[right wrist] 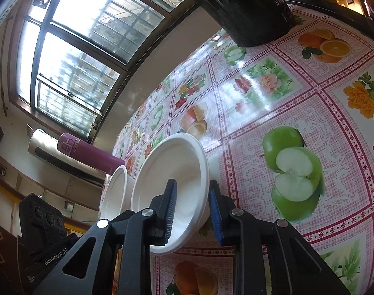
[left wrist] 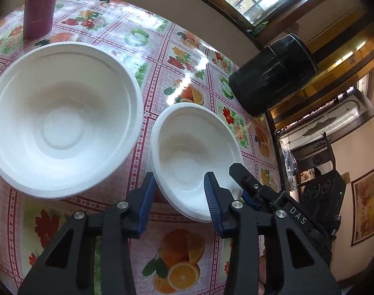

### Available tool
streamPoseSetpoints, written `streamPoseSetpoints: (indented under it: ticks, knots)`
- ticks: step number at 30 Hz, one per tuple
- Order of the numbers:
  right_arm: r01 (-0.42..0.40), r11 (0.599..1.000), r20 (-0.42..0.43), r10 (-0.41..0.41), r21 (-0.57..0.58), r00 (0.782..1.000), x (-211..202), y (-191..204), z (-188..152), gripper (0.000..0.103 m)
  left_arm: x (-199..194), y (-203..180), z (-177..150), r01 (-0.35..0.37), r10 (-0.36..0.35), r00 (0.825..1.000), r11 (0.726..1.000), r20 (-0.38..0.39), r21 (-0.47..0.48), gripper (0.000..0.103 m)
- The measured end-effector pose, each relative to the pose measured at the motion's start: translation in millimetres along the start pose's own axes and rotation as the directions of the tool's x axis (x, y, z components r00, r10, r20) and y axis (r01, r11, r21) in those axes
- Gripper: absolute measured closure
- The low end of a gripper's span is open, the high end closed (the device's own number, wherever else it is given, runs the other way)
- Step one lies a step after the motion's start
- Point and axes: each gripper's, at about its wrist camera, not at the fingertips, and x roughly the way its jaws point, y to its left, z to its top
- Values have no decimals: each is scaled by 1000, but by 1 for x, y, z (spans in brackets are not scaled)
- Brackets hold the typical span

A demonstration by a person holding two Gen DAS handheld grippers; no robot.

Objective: Organize plates and bowls
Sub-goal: 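Close both grippers on the rim of the smaller white bowl, then lift the white bowl and carry it over the beige bowl stack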

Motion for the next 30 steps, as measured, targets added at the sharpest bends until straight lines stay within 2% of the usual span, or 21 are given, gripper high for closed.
streamPoseSetpoints:
  ticks: [4,9,22,30]
  knots:
    - [18,1000,-3,-18,12,1000,1,-4,-1,91,1,2,0,-4,4,1000,1000,-7,10,74]
    - [32,999,-5,-32,8,999,2,-3,-3,94,4,4,-3,-11,11,999,1000,-31,15,83]
    - [26,1000,-1,-26,3,1000,-10,4,-13,94,-14,1,-11,15,-14,1000,999,-23,40,83]
    - [20,999,12,-19,-41,1000,-28,20,-31,94,-41,5,-26,30,-31,999,998,16,55,83]
